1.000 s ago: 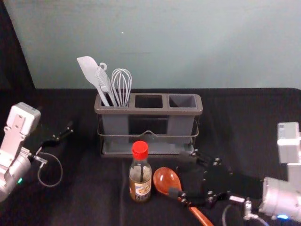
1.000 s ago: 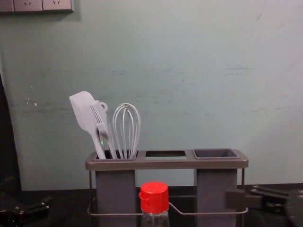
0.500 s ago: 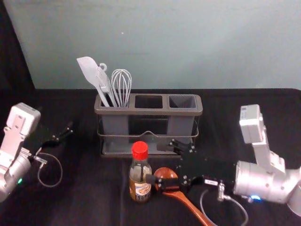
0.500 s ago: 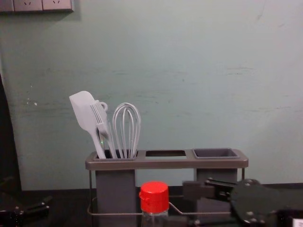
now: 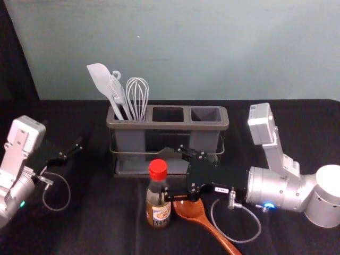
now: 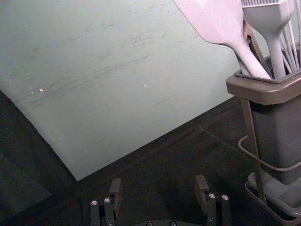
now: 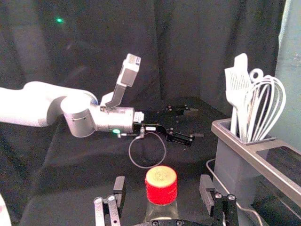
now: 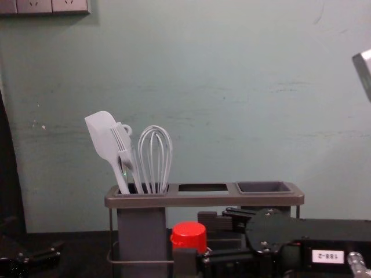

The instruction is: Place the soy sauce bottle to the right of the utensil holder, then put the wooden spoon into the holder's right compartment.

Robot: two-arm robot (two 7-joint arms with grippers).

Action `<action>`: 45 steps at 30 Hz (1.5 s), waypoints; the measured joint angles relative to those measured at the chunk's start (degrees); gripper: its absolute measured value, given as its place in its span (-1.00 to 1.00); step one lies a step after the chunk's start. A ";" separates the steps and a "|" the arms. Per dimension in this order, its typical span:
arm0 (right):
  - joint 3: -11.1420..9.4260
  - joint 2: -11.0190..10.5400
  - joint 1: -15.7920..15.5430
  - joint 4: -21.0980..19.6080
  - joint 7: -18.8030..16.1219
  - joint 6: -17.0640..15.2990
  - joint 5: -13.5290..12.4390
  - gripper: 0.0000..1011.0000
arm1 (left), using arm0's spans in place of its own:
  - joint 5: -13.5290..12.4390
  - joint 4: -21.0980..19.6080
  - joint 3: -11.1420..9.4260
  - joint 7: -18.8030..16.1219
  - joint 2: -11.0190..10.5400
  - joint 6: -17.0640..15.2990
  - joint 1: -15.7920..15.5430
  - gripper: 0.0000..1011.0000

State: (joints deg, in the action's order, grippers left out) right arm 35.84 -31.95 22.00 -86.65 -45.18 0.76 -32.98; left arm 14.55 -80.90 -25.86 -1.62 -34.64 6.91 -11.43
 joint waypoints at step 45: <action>1.15 1.11 1.65 1.39 0.03 -0.49 0.05 -0.23 | 0.00 0.00 0.00 0.00 0.00 0.00 0.00 1.00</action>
State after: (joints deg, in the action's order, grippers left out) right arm 36.99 -30.84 23.65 -85.26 -45.15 0.27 -32.93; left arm 14.55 -80.90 -25.86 -1.62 -34.65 6.91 -11.43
